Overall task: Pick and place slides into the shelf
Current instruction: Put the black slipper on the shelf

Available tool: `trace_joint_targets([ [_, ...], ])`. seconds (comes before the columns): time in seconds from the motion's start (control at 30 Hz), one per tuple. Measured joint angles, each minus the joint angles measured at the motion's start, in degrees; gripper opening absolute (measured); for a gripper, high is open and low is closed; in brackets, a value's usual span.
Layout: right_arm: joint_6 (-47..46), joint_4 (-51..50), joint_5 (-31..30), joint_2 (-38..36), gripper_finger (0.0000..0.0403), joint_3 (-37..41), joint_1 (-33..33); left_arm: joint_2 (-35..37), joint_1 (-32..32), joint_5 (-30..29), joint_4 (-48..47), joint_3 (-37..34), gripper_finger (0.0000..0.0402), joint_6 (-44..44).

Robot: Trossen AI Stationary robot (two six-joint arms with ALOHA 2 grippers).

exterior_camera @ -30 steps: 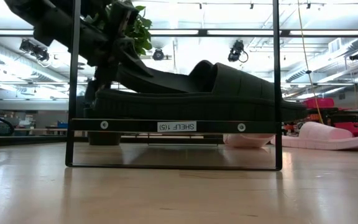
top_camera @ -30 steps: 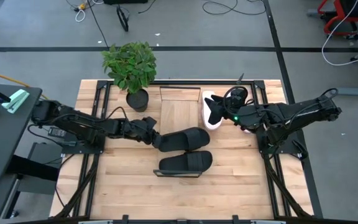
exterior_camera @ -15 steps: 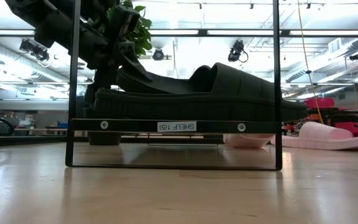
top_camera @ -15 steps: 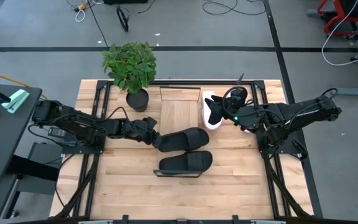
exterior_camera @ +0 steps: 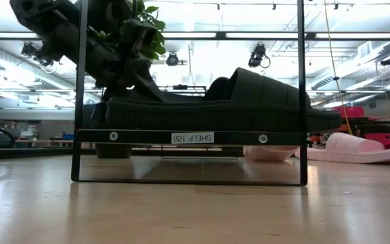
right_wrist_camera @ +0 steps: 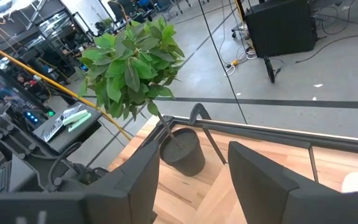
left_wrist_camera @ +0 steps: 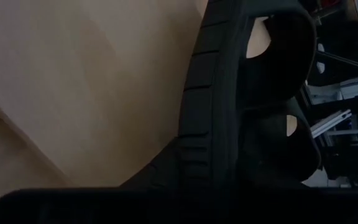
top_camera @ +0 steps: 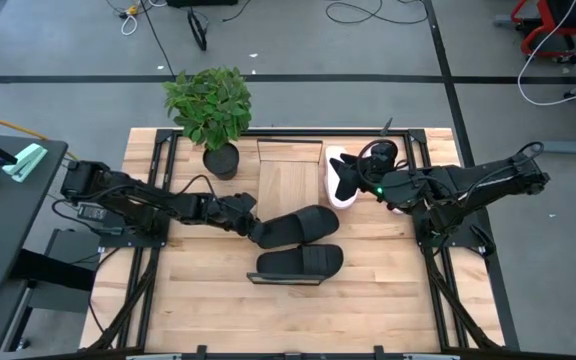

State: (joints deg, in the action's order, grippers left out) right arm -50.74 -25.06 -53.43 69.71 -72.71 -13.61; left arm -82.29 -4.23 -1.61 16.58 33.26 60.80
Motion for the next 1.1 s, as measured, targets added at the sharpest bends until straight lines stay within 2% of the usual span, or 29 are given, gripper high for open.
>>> trace_joint_targets([
  [0.1,-0.69,-1.06,-0.02,0.00,0.0197,0.00,0.00,-0.01,0.33,0.55,-0.08,0.00,0.0087,-0.49],
  [0.57,-2.21,-2.41,-0.02,0.00,0.0197,0.00,0.00,-0.10,0.31,1.88,-0.64,0.00,0.0146,-1.66],
  [1.1,-2.24,-2.41,-0.02,0.00,0.0197,0.00,0.00,-0.10,0.36,1.66,-2.38,0.00,0.0177,-1.49],
])
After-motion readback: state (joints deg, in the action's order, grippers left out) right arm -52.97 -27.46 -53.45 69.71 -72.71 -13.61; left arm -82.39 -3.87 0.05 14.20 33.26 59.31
